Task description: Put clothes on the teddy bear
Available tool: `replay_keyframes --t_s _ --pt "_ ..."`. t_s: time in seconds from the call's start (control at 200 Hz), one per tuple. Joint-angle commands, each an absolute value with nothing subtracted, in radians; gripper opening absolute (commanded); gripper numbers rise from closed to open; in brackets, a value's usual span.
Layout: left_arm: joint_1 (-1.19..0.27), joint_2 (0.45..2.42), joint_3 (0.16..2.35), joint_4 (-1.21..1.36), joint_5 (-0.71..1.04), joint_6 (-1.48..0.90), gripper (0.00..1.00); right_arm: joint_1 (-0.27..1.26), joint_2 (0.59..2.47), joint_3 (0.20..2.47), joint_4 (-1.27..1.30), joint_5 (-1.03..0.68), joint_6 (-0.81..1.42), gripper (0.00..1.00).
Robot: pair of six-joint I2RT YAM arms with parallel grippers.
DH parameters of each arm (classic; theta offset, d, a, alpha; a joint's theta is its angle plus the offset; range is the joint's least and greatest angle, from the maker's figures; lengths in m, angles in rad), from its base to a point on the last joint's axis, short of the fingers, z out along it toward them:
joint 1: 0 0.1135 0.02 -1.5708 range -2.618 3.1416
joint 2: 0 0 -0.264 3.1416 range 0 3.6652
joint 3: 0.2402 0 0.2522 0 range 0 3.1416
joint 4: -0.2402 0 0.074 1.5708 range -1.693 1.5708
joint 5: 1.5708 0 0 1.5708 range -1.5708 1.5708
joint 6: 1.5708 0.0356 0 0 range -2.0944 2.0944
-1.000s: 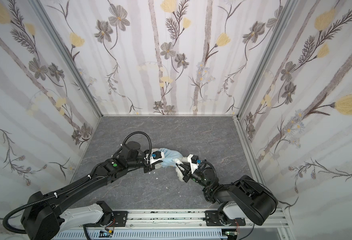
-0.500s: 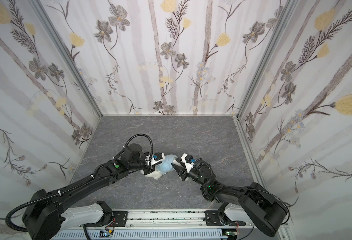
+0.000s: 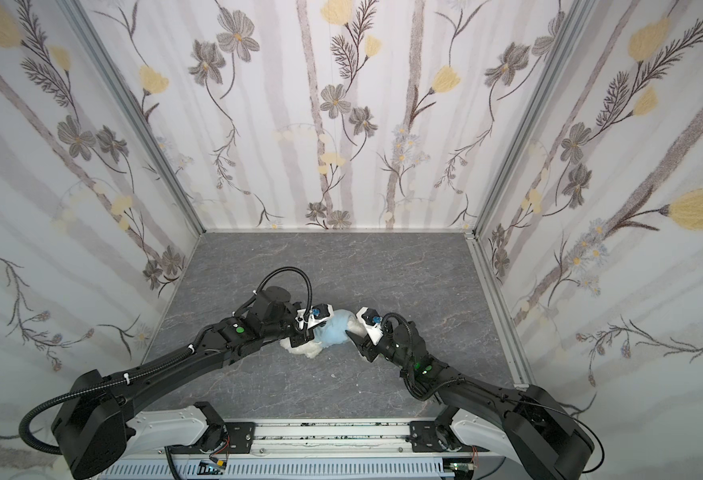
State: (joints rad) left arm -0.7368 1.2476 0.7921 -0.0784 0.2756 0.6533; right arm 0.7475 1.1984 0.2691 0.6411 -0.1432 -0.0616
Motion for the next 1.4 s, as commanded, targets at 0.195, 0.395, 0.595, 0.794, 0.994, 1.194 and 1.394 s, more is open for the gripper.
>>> replay_keyframes --t_s 0.195,0.395,0.595,0.794,0.994,1.194,1.394 --pt "-0.735 1.287 0.824 -0.055 0.221 0.624 0.00 0.750 1.203 0.311 0.506 -0.108 -0.106 0.78" --pt "-0.735 1.275 0.814 -0.056 0.235 0.622 0.00 0.750 1.370 0.381 0.559 -0.113 -0.132 0.89" --pt "-0.735 1.233 0.778 -0.083 0.301 0.638 0.00 0.746 1.486 0.416 0.699 -0.104 -0.033 0.74" --pt "-0.736 1.221 0.793 -0.181 0.295 0.683 0.10 0.745 1.528 0.427 0.766 -0.127 0.161 0.36" --pt "-0.748 1.247 0.810 -0.199 0.269 0.708 0.12 0.745 1.530 0.438 0.786 -0.160 0.313 0.08" --pt "-0.772 1.243 0.799 -0.197 0.228 0.753 0.23 0.747 1.523 0.432 0.823 -0.179 0.467 0.00" --pt "-0.790 1.328 0.839 -0.175 0.101 0.777 0.26 0.753 1.546 0.429 0.898 -0.236 0.602 0.00"
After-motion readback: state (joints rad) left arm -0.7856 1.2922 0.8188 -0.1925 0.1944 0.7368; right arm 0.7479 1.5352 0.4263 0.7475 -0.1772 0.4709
